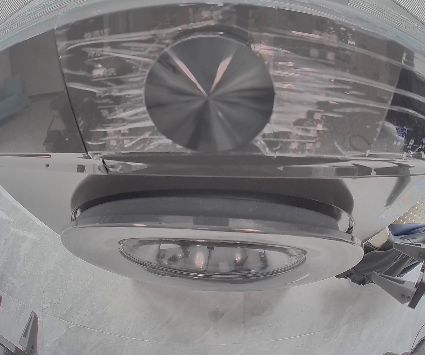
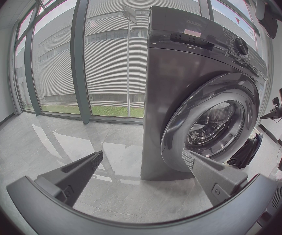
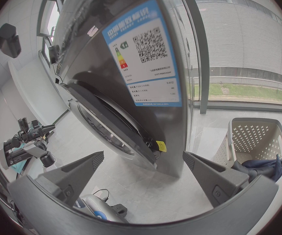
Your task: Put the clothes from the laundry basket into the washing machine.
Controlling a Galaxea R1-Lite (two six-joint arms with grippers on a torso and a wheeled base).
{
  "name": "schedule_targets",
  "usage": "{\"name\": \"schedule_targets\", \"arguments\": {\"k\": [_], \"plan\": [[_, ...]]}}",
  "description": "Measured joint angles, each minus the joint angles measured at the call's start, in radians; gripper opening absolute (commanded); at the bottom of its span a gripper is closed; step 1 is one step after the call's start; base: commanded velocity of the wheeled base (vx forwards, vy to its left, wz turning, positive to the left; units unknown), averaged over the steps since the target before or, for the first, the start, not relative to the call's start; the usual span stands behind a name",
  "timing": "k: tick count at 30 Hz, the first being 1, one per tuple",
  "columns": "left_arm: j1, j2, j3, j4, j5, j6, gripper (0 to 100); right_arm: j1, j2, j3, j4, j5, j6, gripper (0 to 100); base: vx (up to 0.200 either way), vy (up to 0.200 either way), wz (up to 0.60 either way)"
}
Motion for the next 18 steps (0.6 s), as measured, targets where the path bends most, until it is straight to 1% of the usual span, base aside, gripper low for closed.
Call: {"name": "schedule_targets", "arguments": {"k": [2, 3, 4, 5, 6, 9, 18], "plan": [[0.0, 0.0, 0.0, 0.0, 0.0, 0.0, 100, 0.071, 0.04, -0.005, -0.034, -0.087, 0.024, 100, 0.0, 0.0, 0.0], [0.0, 0.0, 0.0, 0.0, 0.0, 0.0, 100, 0.117, 0.068, -0.011, -0.06, -0.143, 0.04, 100, 0.0, 0.0, 0.0], [0.0, 0.0, 0.0, 0.0, 0.0, 0.0, 100, 0.135, 0.081, -0.013, -0.07, -0.163, 0.046, 100, 0.0, 0.0, 0.0], [0.0, 0.0, 0.0, 0.0, 0.0, 0.0, 100, 0.166, 0.105, -0.018, -0.09, -0.193, 0.059, 100, 0.0, 0.0, 0.0], [0.0, 0.0, 0.0, 0.0, 0.0, 0.0, 100, 0.186, 0.126, -0.024, -0.106, -0.209, 0.068, 100, 0.0, 0.0, 0.0], [0.0, 0.0, 0.0, 0.0, 0.0, 0.0, 100, 0.216, 0.18, -0.043, -0.135, -0.223, 0.088, 100, 0.0, 0.0, 0.0], [0.0, 0.0, 0.0, 0.0, 0.0, 0.0, 100, 0.289, 0.28, -0.068, -0.149, -0.225, 0.109, 100, 0.0, 0.0, 0.0]]}}
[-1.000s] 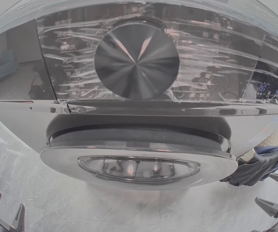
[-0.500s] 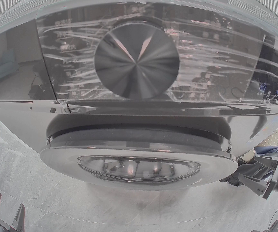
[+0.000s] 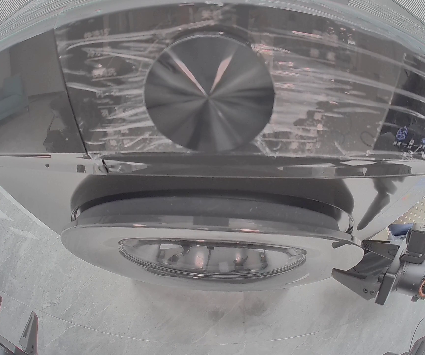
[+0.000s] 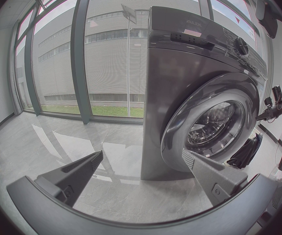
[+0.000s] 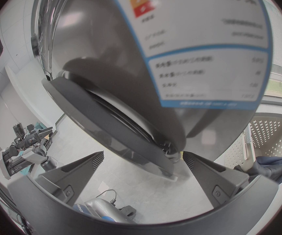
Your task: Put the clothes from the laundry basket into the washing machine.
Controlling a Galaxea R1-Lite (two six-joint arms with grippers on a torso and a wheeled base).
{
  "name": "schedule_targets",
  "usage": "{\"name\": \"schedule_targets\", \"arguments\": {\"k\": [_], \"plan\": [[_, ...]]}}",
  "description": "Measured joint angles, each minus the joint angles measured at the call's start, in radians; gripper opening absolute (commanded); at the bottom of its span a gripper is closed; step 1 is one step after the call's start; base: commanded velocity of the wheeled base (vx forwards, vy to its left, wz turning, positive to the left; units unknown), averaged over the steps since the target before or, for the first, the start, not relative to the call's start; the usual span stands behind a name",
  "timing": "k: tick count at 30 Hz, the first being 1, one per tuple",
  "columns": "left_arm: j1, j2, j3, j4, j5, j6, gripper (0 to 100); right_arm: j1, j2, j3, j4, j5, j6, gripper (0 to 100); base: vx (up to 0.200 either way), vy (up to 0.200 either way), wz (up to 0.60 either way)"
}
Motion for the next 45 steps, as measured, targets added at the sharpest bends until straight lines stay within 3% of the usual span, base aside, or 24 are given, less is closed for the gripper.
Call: {"name": "schedule_targets", "arguments": {"k": [7, 14, 21, 36, 45], "plan": [[0.0, 0.0, 0.0, 0.0, 0.0, 0.0, 100, 0.033, 0.058, 0.005, -0.086, -0.001, 0.014, 100, 0.0, 0.0, 0.0], [0.0, 0.0, 0.0, 0.0, 0.0, 0.0, 100, 0.081, 0.066, 0.073, -0.096, -0.002, 0.034, 100, 0.0, 0.0, 0.0], [0.0, 0.0, 0.0, 0.0, 0.0, 0.0, 100, 0.084, 0.008, 0.137, -0.083, 0.011, 0.034, 100, -0.171, 0.0, 0.0], [0.0, 0.0, 0.0, 0.0, 0.0, 0.0, 100, 0.057, 0.074, 0.063, -0.098, 0.006, 0.018, 100, 0.0, 0.0, 0.0], [0.0, 0.0, 0.0, 0.0, 0.0, 0.0, 100, 0.081, 0.076, 0.122, -0.091, 0.015, 0.016, 100, 0.0, 0.0, 0.0]]}}
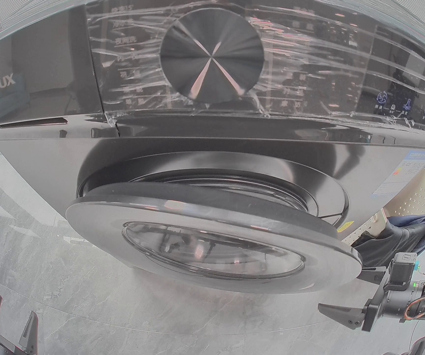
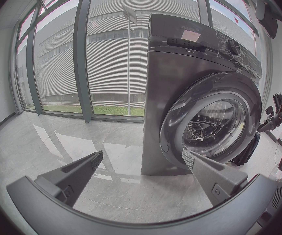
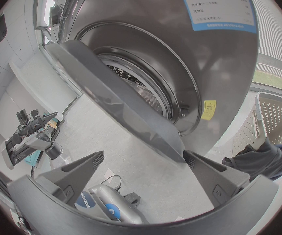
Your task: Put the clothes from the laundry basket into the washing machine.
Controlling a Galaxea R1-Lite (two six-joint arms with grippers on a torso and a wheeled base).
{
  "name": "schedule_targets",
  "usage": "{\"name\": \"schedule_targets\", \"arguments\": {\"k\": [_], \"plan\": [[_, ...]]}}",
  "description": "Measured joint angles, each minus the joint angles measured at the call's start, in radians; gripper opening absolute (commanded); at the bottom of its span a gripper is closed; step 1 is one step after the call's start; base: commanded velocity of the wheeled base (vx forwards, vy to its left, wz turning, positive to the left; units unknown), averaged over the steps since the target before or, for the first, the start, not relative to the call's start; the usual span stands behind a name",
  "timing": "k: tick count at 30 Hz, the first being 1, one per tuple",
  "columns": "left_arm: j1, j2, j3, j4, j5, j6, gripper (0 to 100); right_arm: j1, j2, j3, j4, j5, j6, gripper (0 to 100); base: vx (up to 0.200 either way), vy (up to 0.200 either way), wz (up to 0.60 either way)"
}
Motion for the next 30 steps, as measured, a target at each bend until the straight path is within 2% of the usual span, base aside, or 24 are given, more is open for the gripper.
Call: {"name": "schedule_targets", "arguments": {"k": [2, 8, 18, 25, 30], "plan": [[0.0, 0.0, 0.0, 0.0, 0.0, 0.0, 100, 0.003, -0.018, 0.021, 0.004, 0.01, 0.0, 100, 0.0, 0.0, 0.0], [-0.001, 0.0, 0.0, 0.0, 0.0, 0.001, 100, -0.007, -0.042, 0.019, -0.002, 0.01, 0.001, 100, -0.2, 0.0, 0.0], [0.0, 0.0, 0.0, 0.0, 0.0, 0.001, 100, -0.027, 0.027, -0.069, -0.005, 0.012, -0.001, 100, 0.0, 0.0, 0.0], [0.0, 0.0, 0.0, 0.0, 0.0, 0.001, 100, 0.03, 0.023, -0.032, 0.002, 0.013, 0.001, 100, 0.0, 0.0, 0.0], [0.0, 0.0, 0.0, 0.0, 0.0, 0.001, 100, 0.034, -0.001, -0.004, 0.005, 0.021, 0.003, 100, 0.0, 0.0, 0.0]]}}
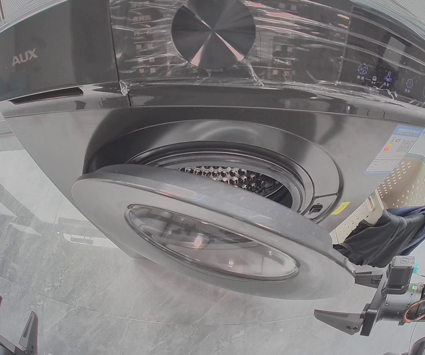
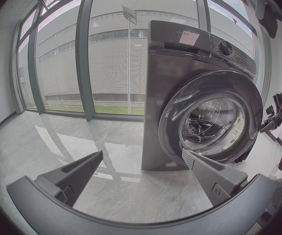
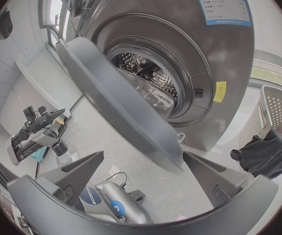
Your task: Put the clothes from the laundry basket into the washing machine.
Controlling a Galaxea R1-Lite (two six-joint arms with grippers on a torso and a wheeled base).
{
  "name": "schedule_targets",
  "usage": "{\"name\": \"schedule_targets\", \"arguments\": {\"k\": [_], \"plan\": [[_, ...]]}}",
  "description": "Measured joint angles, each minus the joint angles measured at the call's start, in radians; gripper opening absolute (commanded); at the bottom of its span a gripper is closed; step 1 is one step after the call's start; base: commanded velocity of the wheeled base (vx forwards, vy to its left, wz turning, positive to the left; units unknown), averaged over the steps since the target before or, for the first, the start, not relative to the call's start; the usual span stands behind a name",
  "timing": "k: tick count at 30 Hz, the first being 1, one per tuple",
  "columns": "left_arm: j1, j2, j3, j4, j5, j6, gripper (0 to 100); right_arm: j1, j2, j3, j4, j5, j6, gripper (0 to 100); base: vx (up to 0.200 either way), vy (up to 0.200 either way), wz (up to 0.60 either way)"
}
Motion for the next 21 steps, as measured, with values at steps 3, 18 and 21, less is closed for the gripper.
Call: {"name": "schedule_targets", "arguments": {"k": [3, 18, 21], "plan": [[0.0, 0.0, 0.0, 0.0, 0.0, 0.002, 100, -0.014, 0.002, -0.005, -0.008, -0.003, -0.002, 100, -0.067, 0.0, 0.0], [0.0, 0.0, 0.0, 0.0, 0.0, 0.002, 100, -0.012, 0.052, -0.043, -0.009, -0.003, -0.005, 100, -0.107, 0.0, 0.0], [0.0, 0.0, 0.0, 0.0, 0.0, 0.002, 100, 0.007, 0.042, -0.022, -0.007, 0.005, -0.003, 100, 0.0, 0.0, 0.0]]}}
